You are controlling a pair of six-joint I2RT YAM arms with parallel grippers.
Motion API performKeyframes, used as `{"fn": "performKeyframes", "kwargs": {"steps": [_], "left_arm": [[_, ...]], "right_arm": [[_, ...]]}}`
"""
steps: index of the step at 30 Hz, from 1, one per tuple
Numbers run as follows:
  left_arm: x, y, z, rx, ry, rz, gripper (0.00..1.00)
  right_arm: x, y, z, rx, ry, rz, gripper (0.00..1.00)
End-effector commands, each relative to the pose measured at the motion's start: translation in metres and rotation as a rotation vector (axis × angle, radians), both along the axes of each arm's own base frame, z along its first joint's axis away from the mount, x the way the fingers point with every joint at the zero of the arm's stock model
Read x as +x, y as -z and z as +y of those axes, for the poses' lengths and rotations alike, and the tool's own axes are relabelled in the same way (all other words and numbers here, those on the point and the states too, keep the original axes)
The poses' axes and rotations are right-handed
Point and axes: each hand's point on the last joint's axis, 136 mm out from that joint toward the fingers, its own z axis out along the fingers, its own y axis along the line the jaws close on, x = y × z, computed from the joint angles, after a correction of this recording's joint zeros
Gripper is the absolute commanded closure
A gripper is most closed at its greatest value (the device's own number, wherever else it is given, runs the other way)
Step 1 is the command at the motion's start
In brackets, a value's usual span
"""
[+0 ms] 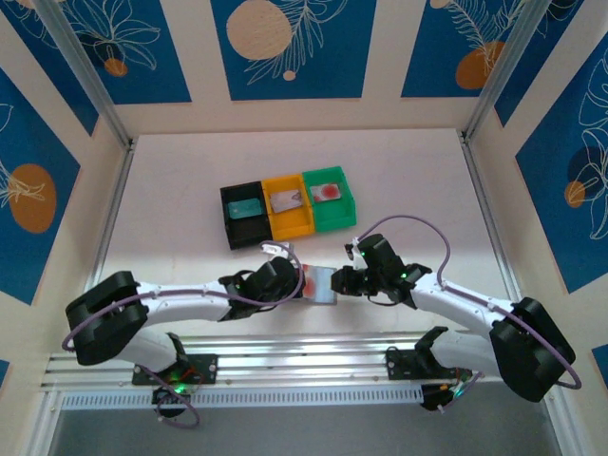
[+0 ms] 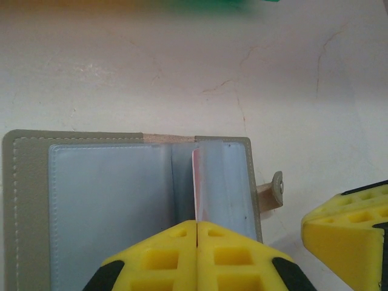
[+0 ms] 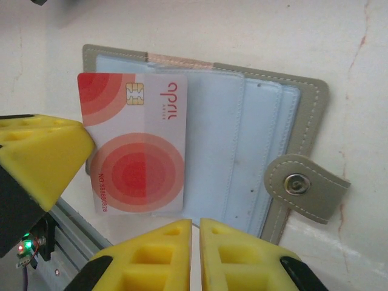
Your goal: Take the credit cards out of the card holder
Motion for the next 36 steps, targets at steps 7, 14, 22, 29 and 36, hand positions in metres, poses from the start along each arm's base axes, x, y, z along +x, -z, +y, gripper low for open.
{"fn": "performKeyframes", "kwargs": {"steps": [7, 14, 22, 29, 36], "left_arm": [[0.001, -0.005, 0.012, 0.032, -0.007, -0.030, 1.00], [0.000, -0.018, 0.016, 0.001, -0.016, -0.045, 1.00], [-0.003, -0.031, 0.018, -0.063, -0.024, -0.048, 1.00], [-0.008, -0.038, 0.014, -0.152, -0.022, -0.025, 1.00], [-0.015, -0.043, 0.004, -0.268, -0.005, 0.020, 1.00]], "right_arm": [[-0.007, -0.004, 0.004, 0.035, -0.047, -0.001, 0.87], [-0.009, -0.016, 0.008, 0.083, -0.079, -0.049, 0.84], [-0.014, -0.030, 0.014, 0.163, -0.124, -0.101, 0.64], [-0.019, -0.035, 0.017, 0.214, -0.154, -0.142, 0.48], [-0.024, -0.035, 0.022, 0.256, -0.193, -0.175, 0.42]]}}
